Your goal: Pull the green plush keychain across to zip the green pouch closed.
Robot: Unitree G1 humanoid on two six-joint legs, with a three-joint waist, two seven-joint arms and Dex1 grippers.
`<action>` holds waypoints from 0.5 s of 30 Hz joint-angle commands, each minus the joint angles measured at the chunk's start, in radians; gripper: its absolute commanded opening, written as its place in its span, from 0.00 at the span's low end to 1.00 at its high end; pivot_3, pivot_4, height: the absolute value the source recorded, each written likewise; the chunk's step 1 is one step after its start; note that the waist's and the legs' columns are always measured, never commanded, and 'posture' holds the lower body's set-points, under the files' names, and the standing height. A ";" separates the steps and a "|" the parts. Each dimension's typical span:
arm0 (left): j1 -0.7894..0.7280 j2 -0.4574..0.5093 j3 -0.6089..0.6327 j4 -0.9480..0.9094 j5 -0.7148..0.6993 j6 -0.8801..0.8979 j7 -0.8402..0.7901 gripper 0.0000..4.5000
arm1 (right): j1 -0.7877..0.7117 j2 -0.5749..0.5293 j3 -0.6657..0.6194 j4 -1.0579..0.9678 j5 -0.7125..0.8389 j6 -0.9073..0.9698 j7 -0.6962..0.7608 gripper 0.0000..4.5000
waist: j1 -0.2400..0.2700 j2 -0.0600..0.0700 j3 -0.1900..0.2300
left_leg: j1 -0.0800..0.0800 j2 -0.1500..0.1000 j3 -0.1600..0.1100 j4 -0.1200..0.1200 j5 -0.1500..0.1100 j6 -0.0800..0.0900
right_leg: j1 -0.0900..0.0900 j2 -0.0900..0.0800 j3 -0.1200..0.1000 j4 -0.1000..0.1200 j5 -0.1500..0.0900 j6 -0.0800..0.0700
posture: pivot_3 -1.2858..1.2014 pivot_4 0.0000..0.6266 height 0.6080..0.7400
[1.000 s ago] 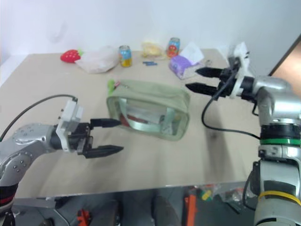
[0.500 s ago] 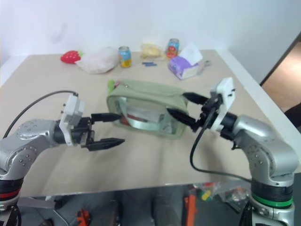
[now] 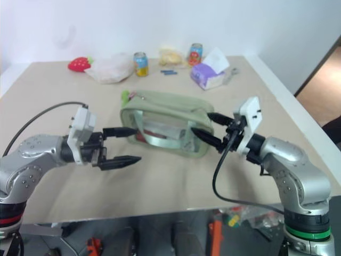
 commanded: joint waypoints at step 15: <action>-0.003 0.013 0.012 -0.023 0.011 -0.011 -0.001 1.00 | -0.064 -0.066 0.067 0.063 -0.043 -0.157 0.173 0.00 | -0.001 0.000 0.000 | 0.000 0.000 0.000 0.000 0.000 0.000 | 0.000 0.000 0.000 0.000 0.000 0.000 | 0.52 0.24 1.00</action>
